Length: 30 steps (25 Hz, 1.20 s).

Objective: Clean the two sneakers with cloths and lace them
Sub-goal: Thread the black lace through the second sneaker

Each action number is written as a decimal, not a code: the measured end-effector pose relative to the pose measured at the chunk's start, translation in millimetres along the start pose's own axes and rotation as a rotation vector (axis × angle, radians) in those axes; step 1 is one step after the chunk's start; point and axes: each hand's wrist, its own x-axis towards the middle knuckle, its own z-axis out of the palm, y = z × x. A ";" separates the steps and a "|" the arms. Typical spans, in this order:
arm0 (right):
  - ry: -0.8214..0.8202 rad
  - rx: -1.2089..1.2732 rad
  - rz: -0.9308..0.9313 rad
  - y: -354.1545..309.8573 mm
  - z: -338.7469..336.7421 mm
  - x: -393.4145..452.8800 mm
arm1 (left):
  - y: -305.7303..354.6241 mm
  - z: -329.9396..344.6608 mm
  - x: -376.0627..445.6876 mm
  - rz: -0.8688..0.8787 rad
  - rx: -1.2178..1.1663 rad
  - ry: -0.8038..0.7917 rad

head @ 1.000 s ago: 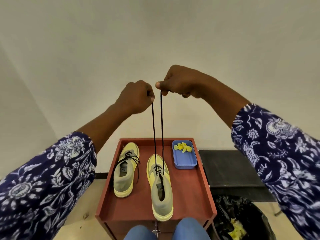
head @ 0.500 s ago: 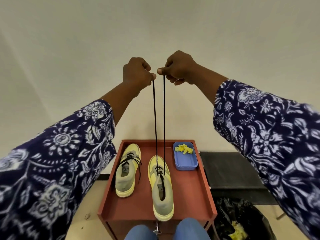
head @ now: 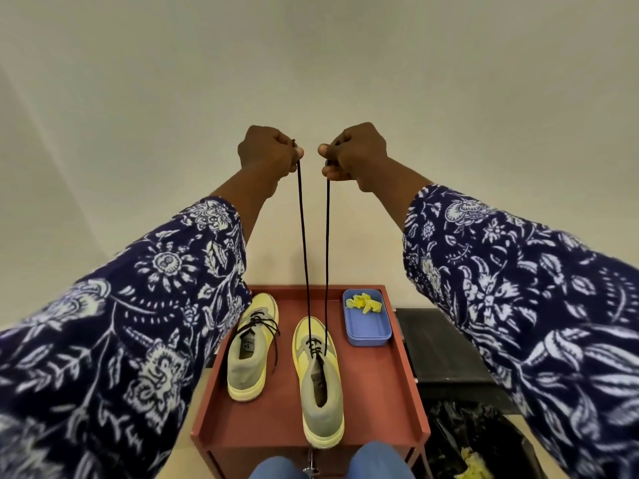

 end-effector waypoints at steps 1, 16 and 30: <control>0.000 0.008 -0.003 -1.0 1.6 -1.3 | 1.5 0.7 -0.3 0.005 0.005 -0.009; -0.061 0.097 -0.024 2.5 1.0 -10.3 | 6.5 9.0 -5.5 0.045 0.026 -0.066; -0.049 0.012 -0.081 -2.5 -2.1 -13.3 | 8.3 10.9 -6.2 0.054 0.029 -0.042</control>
